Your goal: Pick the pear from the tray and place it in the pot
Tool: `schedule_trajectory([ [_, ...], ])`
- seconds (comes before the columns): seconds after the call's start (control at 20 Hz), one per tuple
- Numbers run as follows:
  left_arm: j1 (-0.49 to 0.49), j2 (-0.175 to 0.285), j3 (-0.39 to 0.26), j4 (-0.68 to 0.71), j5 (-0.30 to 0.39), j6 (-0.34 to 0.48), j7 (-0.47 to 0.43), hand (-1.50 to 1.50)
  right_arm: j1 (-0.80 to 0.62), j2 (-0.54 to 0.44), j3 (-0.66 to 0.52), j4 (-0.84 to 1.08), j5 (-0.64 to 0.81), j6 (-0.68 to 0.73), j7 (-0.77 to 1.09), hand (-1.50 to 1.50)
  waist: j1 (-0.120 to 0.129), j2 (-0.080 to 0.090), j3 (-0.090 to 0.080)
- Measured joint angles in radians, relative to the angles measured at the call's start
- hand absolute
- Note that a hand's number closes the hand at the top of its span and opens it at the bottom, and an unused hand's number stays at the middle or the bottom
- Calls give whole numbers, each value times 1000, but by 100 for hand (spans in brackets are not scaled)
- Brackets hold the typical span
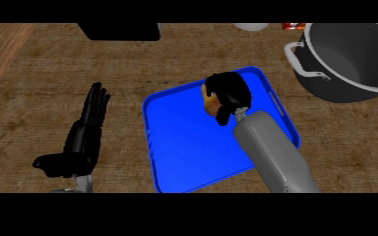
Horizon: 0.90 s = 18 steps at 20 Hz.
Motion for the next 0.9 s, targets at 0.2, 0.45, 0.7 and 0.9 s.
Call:
schedule_trajectory([
  [0.2, -2, 5, 13, 3, 6, -6, 5, 0, -9, 4, -3, -70, 24, -97, 36, 150, -5, -2, 0],
  [0.45, 6, 12, 27, -8, 15, -13, 9, 0, 20, 7, 40, -272, 93, -132, 145, 150, -15, -7, 0],
  [0.7, -7, 1, 28, 21, 4, -8, -6, 0, 45, -14, 37, -438, 188, -92, 276, 150, -17, -6, -1],
  [0.9, 4, -8, 19, 14, -3, -10, -12, 0, 34, -55, -32, -498, 207, -55, 317, 150, -13, -4, 0],
])
